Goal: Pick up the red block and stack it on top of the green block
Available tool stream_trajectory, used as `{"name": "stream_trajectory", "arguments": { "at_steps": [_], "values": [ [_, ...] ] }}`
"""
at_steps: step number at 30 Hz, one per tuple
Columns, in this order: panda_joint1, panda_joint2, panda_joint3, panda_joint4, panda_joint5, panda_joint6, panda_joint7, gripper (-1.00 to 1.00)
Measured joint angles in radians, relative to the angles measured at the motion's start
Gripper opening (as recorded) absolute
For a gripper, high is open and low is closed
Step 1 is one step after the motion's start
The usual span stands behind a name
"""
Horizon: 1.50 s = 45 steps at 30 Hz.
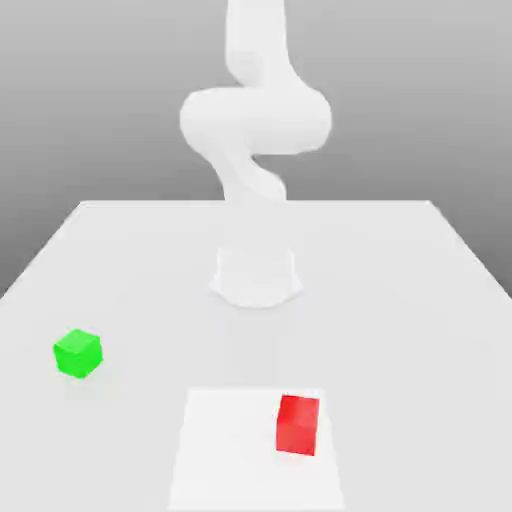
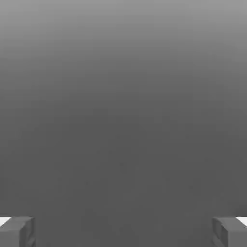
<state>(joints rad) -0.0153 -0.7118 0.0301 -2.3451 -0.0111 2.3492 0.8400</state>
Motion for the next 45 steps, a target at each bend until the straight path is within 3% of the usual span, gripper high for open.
{"name": "stream_trajectory", "arguments": {
  "at_steps": [14,20,26,27,34,40,45],
  "values": [
    [-0.049,0.52,0.121,-0.26,-0.055,0.287,0.227,0.0],
    [-0.026,0.733,0.139,-0.366,-0.023,0.41,0.281,0.0],
    [0.021,0.948,0.074,-0.353,-0.102,0.584,0.35,0.0],
    [0.031,0.974,0.061,-0.349,-0.113,0.606,0.358,-1.0],
    [0.031,0.976,0.061,-0.349,-0.116,0.608,0.361,-1.0],
    [0.007,0.785,0.104,-0.378,-0.02,0.448,0.291,-1.0],
    [-0.219,0.701,0.008,-0.411,-0.048,0.396,0.413,-1.0]
  ]
}}
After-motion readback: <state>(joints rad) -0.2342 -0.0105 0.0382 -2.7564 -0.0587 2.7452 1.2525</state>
